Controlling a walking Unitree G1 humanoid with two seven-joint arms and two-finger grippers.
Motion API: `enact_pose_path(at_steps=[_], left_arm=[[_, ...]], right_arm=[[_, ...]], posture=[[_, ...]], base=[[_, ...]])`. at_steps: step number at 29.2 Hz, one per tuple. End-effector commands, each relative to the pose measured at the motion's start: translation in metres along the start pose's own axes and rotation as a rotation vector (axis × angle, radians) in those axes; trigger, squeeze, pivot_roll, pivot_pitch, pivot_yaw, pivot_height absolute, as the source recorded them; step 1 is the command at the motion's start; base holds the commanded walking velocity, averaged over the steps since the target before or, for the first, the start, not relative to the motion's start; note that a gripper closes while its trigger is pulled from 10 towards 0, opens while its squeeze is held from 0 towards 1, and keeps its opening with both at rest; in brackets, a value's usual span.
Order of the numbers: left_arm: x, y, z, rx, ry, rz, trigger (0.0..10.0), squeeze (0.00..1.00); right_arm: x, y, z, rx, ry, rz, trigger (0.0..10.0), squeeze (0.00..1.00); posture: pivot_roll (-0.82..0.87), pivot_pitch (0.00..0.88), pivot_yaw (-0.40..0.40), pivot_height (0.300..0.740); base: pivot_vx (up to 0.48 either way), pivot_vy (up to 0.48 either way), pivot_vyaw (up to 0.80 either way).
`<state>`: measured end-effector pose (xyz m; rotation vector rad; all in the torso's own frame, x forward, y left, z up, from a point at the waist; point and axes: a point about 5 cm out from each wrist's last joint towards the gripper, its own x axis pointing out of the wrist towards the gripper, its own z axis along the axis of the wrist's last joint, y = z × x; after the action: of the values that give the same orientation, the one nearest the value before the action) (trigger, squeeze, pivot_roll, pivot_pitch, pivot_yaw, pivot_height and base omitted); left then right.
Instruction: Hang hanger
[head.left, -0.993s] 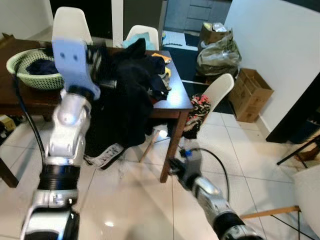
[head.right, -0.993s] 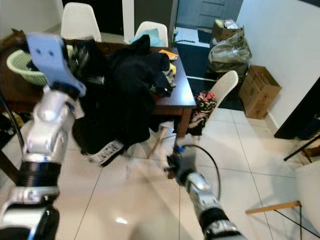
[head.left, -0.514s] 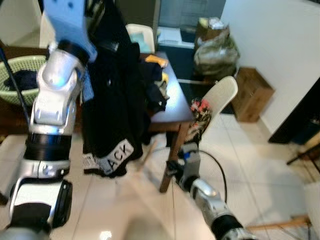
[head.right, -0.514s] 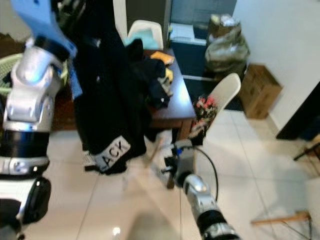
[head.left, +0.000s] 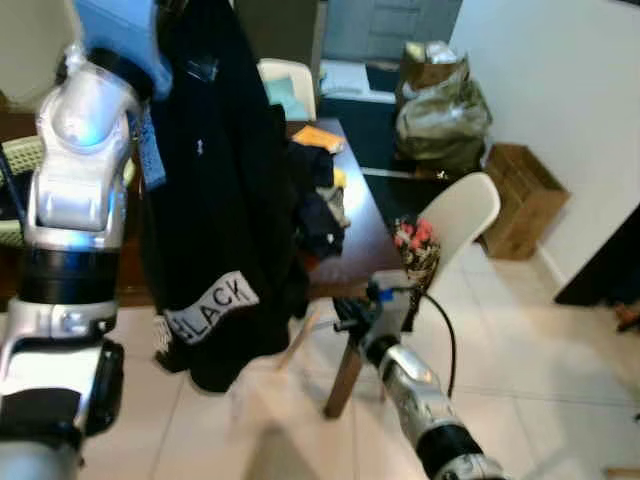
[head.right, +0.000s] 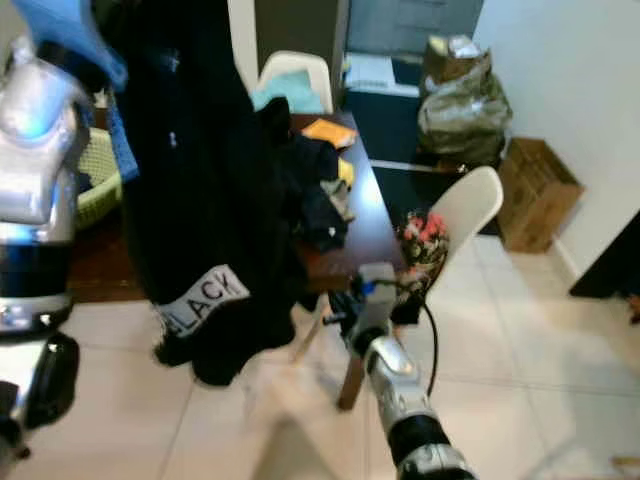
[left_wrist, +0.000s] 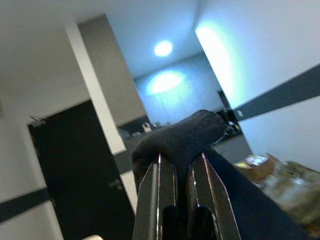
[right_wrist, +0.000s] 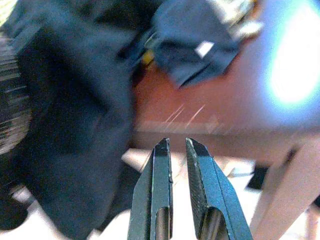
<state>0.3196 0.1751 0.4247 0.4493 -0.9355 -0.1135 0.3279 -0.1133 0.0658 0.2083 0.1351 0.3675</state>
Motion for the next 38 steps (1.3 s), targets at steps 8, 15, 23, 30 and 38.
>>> enact_pose_path(at_steps=[8, 15, 23, 30, 38], left_arm=[[0.018, 0.019, 0.007, 0.048, -0.049, -0.001, 10.0, 0.0], [0.013, -0.001, -0.011, 0.005, 0.01, -0.058, 10.0, 0.0], [0.008, -0.014, -0.029, -0.052, 0.078, -0.103, 10.0, 0.0], [-0.014, -0.016, -0.08, -0.225, 0.322, 0.015, 10.0, 0.0], [-0.063, -0.05, -0.15, -0.364, 0.663, -0.062, 10.0, 0.0]], right_arm=[[0.003, 0.007, 0.004, 0.03, -0.041, 0.014, 10.0, 0.0], [0.0, 0.004, 0.004, 0.037, -0.054, -0.002, 10.0, 0.0], [0.0, 0.005, 0.004, 0.037, -0.056, -0.004, 10.0, 0.0], [0.0, 0.004, 0.004, 0.04, -0.054, -0.01, 10.0, 0.0], [-0.003, 0.002, -0.001, 0.035, -0.032, -0.008, 10.0, 0.0]], posture=[[0.03, 0.014, -0.106, 0.74], [0.02, 0.018, -0.099, 0.74], [0.02, 0.012, -0.09, 0.74], [0.02, 0.016, -0.099, 0.74], [0.01, 0.018, -0.099, 0.74]], base=[[0.4, 0.0, 0.0], [0.398, 0.0, 0.0], [0.382, 0.0, 0.0], [0.073, 0.0, 0.0], [0.0, 0.0, 0.0]])
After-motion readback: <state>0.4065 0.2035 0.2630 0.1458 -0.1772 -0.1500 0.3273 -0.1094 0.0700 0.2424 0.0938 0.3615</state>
